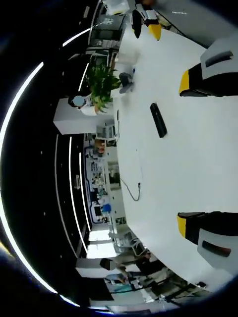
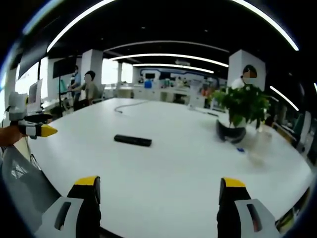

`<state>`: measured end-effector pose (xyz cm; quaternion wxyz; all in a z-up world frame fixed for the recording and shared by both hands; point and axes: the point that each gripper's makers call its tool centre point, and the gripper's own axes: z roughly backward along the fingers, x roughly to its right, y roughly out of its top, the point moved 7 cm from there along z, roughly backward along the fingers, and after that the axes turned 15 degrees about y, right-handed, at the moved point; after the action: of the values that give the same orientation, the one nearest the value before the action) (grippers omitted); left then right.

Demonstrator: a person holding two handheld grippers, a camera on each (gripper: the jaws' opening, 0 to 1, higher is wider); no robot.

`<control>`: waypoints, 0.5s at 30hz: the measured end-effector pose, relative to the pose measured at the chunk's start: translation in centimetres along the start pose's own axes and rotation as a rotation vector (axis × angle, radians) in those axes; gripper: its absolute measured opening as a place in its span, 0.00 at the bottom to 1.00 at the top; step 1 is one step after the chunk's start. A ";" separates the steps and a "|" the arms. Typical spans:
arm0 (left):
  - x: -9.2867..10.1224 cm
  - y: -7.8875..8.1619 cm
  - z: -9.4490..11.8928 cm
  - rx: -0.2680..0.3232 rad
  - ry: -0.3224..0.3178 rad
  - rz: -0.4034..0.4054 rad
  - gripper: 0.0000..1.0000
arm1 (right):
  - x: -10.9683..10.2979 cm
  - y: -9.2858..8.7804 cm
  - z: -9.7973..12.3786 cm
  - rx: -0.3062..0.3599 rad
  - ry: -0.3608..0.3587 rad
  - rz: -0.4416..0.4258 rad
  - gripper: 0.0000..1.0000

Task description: Press the specified remote control buttons in sequence, fully releasing each button before pressing the next.

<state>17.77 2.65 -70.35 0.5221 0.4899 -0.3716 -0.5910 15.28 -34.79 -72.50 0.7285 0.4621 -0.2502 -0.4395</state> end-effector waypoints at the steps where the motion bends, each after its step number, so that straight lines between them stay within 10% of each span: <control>1: -0.2 0.3 0.2 0.045 0.012 -0.010 1.00 | 0.0 0.0 0.0 0.002 0.000 -0.002 0.99; 15: -1.5 -2.1 0.8 0.033 0.086 0.064 1.00 | -0.1 -0.1 -0.1 -0.017 0.006 0.006 0.99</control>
<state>16.45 4.43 -71.82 0.5481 0.5111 -0.3740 -0.5464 15.27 -34.73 -72.66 0.7344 0.4564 -0.2457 -0.4381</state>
